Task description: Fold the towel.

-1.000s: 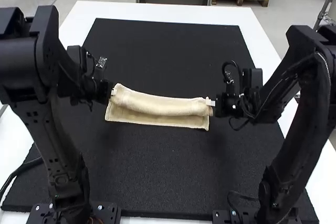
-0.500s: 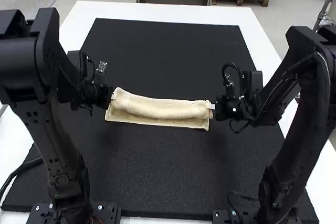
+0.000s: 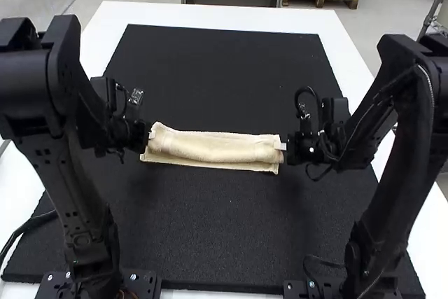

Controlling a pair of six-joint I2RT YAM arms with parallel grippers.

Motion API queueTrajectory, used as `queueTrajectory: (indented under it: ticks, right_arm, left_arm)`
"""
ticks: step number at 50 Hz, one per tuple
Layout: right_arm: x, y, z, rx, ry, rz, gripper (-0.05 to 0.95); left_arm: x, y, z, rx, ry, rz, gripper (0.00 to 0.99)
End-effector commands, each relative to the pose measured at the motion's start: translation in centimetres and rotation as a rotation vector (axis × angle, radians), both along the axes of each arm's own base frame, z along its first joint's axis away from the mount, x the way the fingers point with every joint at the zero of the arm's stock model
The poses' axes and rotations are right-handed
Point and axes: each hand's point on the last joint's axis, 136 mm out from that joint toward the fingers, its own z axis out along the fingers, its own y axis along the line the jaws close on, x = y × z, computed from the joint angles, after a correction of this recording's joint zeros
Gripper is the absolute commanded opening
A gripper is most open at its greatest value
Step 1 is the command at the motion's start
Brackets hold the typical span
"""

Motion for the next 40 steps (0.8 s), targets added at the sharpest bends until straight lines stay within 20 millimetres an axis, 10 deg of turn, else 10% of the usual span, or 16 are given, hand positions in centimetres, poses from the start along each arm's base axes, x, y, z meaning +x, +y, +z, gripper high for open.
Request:
queueTrajectory:
  ticks: [1,21,40]
  right_arm:
    - [0.0,-0.4,-0.3,-0.004,-0.004,-0.002,-0.02]
    - [0.1,-0.8,-0.9,-0.03,-0.004,-0.013,0.15]
    - [0.2,-1.3,-0.8,-0.056,-0.052,-0.029,0.75]
  left_arm:
    - [-0.1,0.6,0.0,0.021,-0.015,0.013,0.023]
    - [-0.4,0.7,-0.7,0.033,-0.023,0.023,0.208]
    - [-0.7,0.7,-1.2,0.049,-0.021,0.015,0.58]
